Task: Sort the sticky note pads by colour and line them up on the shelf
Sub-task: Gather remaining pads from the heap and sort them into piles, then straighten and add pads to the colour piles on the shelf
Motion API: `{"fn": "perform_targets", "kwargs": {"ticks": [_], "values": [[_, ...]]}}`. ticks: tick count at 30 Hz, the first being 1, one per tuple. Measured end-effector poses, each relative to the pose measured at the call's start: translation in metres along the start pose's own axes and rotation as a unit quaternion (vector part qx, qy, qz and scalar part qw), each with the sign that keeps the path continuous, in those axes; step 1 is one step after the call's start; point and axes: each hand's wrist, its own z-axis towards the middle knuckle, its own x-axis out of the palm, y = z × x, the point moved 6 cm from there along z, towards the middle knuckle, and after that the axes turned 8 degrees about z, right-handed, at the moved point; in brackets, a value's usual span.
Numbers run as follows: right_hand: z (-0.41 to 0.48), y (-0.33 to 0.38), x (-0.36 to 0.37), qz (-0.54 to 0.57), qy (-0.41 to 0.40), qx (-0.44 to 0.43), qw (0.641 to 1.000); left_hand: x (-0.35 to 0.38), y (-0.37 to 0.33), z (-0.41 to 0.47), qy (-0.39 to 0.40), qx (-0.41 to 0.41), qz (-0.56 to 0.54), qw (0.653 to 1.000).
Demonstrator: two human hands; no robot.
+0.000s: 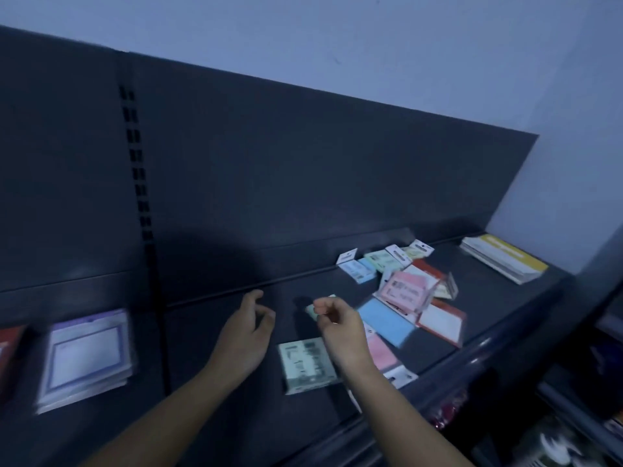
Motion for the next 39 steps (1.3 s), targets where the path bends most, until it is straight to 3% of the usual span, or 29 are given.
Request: {"fn": "perform_targets", "kwargs": {"ticks": [9, 17, 26, 31, 39], "values": [[0.031, -0.047, -0.162, -0.001, -0.045, 0.029, 0.999, 0.145, -0.070, 0.026, 0.047, -0.014, 0.025, 0.999], [0.052, -0.082, -0.240, 0.005, -0.042, 0.045, 0.998, 0.223, -0.099, 0.043, 0.051, -0.044, 0.042, 0.997], [0.087, -0.099, -0.257, 0.051, -0.044, 0.090, 0.994, 0.242, -0.109, 0.080, 0.047, -0.014, 0.130, 0.990], [0.112, -0.102, -0.257, 0.023, -0.056, 0.133, 0.989, 0.260, -0.119, 0.106, 0.092, 0.081, 0.220, 0.968], [0.152, -0.105, -0.249, 0.192, -0.117, 0.248, 0.942, 0.284, -0.123, 0.141, 0.201, 0.196, 0.296, 0.913]]}}
